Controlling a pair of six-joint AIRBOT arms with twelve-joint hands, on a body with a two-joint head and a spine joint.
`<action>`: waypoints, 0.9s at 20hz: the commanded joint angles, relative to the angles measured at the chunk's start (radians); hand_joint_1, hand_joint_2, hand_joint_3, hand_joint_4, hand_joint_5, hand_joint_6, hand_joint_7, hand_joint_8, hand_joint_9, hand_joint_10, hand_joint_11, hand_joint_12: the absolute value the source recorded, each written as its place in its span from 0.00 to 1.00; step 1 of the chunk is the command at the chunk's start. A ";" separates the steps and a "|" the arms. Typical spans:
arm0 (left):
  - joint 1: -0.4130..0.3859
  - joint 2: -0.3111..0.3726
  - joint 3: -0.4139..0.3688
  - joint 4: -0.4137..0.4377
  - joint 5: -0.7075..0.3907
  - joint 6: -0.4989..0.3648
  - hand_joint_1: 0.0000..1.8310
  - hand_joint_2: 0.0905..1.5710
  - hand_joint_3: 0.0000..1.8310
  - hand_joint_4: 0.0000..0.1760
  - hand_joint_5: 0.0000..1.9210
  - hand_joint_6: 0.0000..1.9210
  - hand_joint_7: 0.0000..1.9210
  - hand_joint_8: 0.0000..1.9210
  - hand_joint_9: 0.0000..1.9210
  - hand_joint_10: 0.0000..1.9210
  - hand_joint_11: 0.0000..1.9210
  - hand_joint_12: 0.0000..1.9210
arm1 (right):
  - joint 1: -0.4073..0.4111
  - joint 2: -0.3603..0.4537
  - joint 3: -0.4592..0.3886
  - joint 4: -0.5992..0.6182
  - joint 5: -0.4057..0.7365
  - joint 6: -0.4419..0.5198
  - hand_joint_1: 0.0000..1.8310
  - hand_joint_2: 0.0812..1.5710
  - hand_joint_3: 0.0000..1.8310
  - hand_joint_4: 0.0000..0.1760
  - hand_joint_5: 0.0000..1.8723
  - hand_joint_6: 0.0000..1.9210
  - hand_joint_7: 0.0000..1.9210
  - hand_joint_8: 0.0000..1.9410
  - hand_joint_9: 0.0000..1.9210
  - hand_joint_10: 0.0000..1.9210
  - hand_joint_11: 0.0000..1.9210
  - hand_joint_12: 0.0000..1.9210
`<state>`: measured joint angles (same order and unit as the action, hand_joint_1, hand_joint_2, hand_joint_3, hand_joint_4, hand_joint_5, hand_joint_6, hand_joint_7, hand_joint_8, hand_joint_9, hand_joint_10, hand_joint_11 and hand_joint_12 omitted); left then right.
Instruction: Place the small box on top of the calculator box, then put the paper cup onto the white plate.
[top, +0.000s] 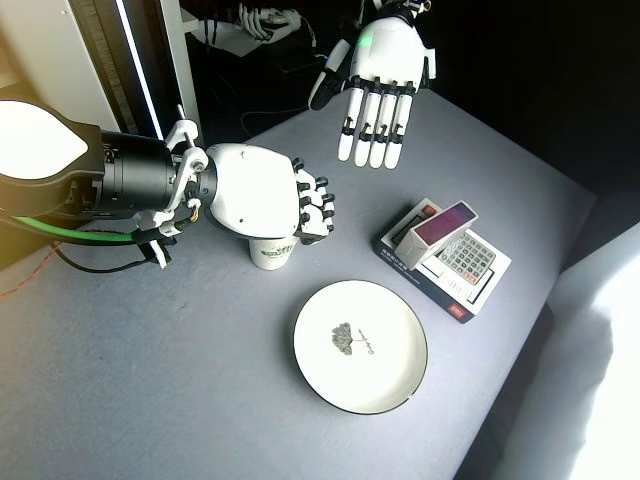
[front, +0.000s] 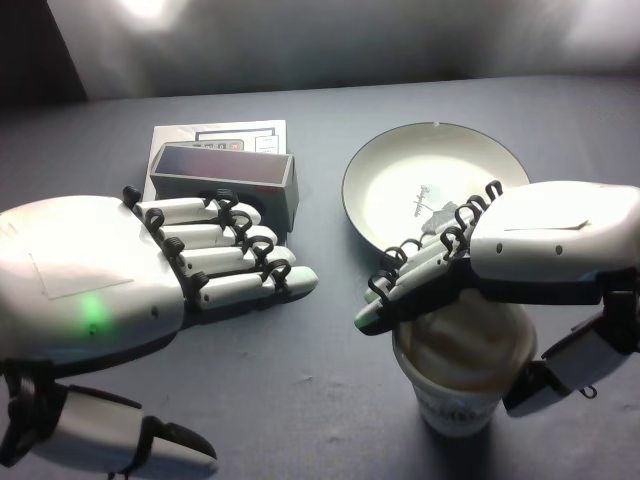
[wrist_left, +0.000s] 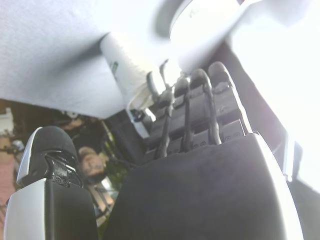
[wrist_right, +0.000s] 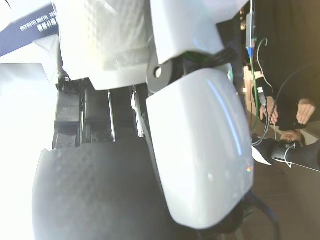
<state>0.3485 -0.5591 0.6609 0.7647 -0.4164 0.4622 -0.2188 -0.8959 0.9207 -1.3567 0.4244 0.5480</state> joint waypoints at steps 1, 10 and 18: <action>-0.014 0.009 0.006 -0.026 -0.080 -0.003 0.12 0.71 0.00 0.00 0.01 0.00 0.04 0.00 0.04 0.00 0.00 0.08 | -0.002 0.007 -0.002 0.009 0.030 0.004 0.81 0.70 0.00 0.00 0.45 0.57 0.50 0.46 0.46 0.56 0.39 0.84; -0.015 0.009 0.010 -0.022 -0.080 -0.003 0.09 0.72 0.00 0.00 0.00 0.00 0.03 0.00 0.02 0.00 0.00 0.03 | 0.026 0.009 -0.001 0.107 0.031 -0.046 0.81 0.71 0.00 0.00 0.43 0.57 0.49 0.49 0.48 0.56 0.40 0.85; -0.016 0.009 0.013 -0.020 -0.080 -0.003 0.12 0.72 0.00 0.00 0.00 0.00 0.02 0.00 0.01 0.00 0.00 0.00 | 0.158 0.003 0.036 0.185 -0.006 -0.057 0.81 0.70 0.00 0.00 0.44 0.56 0.50 0.47 0.47 0.57 0.40 0.84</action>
<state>0.3428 -0.5591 0.6731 0.7673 -0.4118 0.4622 -0.0761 -0.9089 0.9630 -1.2209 0.3759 0.4911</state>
